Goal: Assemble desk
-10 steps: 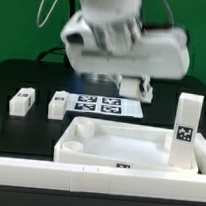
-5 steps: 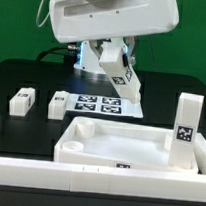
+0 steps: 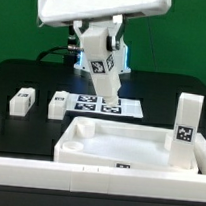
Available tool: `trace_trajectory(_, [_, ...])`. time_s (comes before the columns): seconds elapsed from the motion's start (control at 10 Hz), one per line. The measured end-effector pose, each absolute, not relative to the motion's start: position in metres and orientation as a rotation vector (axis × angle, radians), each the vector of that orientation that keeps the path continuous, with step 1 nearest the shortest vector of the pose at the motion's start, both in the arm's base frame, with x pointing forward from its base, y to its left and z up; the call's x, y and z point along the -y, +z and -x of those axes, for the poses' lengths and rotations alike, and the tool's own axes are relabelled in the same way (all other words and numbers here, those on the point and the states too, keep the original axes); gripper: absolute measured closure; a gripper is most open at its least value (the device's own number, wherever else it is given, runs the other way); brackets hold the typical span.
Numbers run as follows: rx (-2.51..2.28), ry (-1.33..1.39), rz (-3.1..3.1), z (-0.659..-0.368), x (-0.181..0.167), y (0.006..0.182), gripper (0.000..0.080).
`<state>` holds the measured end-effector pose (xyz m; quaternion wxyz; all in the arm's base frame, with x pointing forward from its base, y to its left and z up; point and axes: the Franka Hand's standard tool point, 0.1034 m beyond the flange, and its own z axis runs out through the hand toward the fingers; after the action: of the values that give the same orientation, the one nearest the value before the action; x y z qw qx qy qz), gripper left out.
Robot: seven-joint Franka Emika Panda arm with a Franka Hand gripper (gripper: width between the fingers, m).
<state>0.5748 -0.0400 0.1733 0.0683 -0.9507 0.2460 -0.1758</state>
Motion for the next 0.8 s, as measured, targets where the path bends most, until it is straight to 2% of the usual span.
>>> trace_trajectory(0.1, [-0.722,-0.729,2.872,-0.584,0.04,0.181,0.0511])
trace_trajectory(0.4, [-0.717,-1.018,2.849,-0.583,0.04,0.18,0.0511])
trace_trajectory(0.5, [-0.687,-1.09,2.861,-0.582,0.039,0.172,0.0511])
trace_trajectory(0.6, [-0.642,-1.021,2.925,-0.58,0.04,0.148,0.0511])
trace_trajectory(0.8, [-0.629,-0.995,2.944,-0.587,0.045,0.145,0.0511])
